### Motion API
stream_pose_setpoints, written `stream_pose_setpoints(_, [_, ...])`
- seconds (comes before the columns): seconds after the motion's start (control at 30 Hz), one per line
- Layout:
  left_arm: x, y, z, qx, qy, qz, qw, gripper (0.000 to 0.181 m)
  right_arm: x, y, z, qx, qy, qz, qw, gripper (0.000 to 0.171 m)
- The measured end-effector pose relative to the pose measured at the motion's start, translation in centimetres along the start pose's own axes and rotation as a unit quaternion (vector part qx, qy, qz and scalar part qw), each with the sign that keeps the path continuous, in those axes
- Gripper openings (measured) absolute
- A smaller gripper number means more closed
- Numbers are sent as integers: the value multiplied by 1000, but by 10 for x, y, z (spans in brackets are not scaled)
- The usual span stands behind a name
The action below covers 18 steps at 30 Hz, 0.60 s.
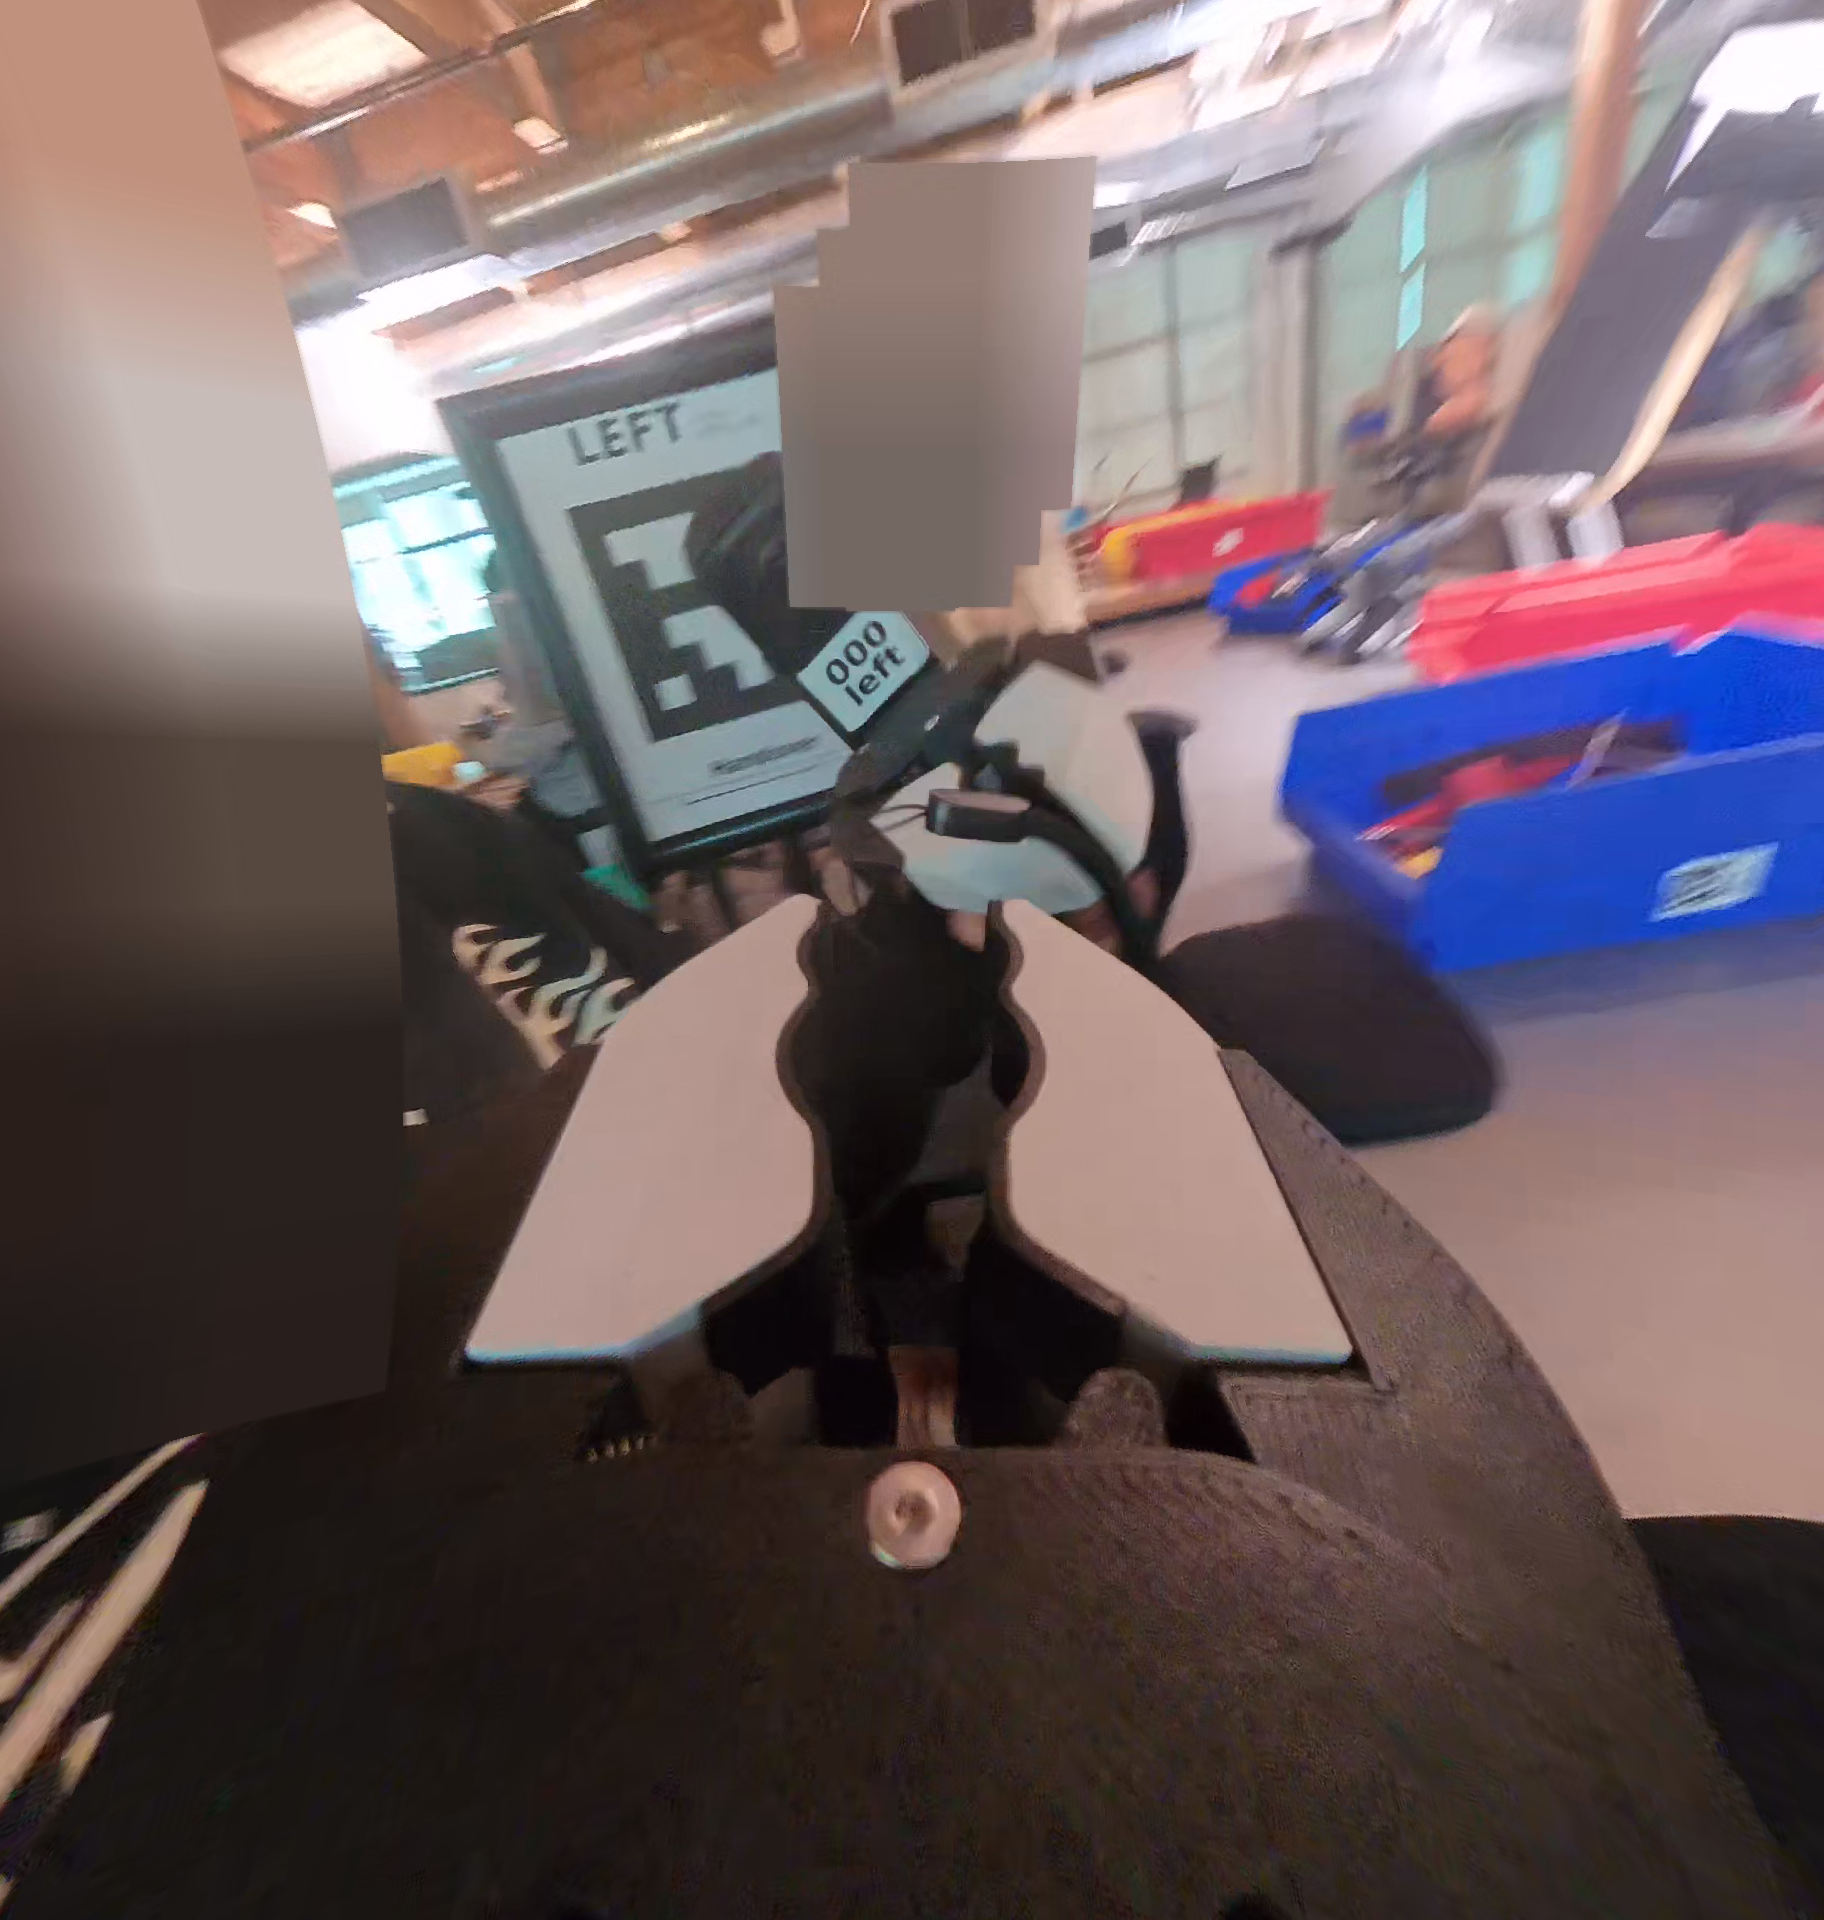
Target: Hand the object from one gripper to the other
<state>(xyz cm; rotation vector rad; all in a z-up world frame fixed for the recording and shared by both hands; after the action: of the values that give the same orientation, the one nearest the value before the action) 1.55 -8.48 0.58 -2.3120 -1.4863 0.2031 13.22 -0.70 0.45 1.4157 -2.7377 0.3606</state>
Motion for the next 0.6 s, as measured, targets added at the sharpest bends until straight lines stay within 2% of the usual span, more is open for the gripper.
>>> stream_pose_setpoints(0.03, [-1,-3,0,-78,1,33,996,4,-3,-1,-4,-32,11,25,999,28])
stream_pose_setpoints(0.1, [-2,-9,1,-197,17,87,976,3,-9,1,-9,-78,27,74,994,24])
stream_pose_setpoints(0.17, [-1,-10,4,-252,13,124,960,4,-10,4,-8,-95,14,101,990,23])
stream_pose_setpoints(0.33, [5,-5,10,-269,-19,144,952,3,3,13,9,-74,-45,89,992,29])
stream_pose_setpoints(0.5, [7,2,11,-270,-27,162,949,4,8,17,17,-58,-72,77,993,5])
stream_pose_setpoints(0.57, [8,2,9,-275,-19,161,948,6,8,17,17,-51,-69,71,994,4])
stream_pose_setpoints(0.6, [8,0,9,-282,-12,156,946,13,7,17,16,-48,-66,72,994,4])
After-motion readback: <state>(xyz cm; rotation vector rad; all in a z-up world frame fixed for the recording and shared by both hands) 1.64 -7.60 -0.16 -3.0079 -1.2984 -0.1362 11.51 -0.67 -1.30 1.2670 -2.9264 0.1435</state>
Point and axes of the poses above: each gripper's, where its closed fingertips meet, x out along the fingers, z out of its underside, y = z × x across the jaws, the point moved 7 cm from there along -x, back along the fingers, and after that the axes turned 12 degrees about -z, right-handed, at the moved point
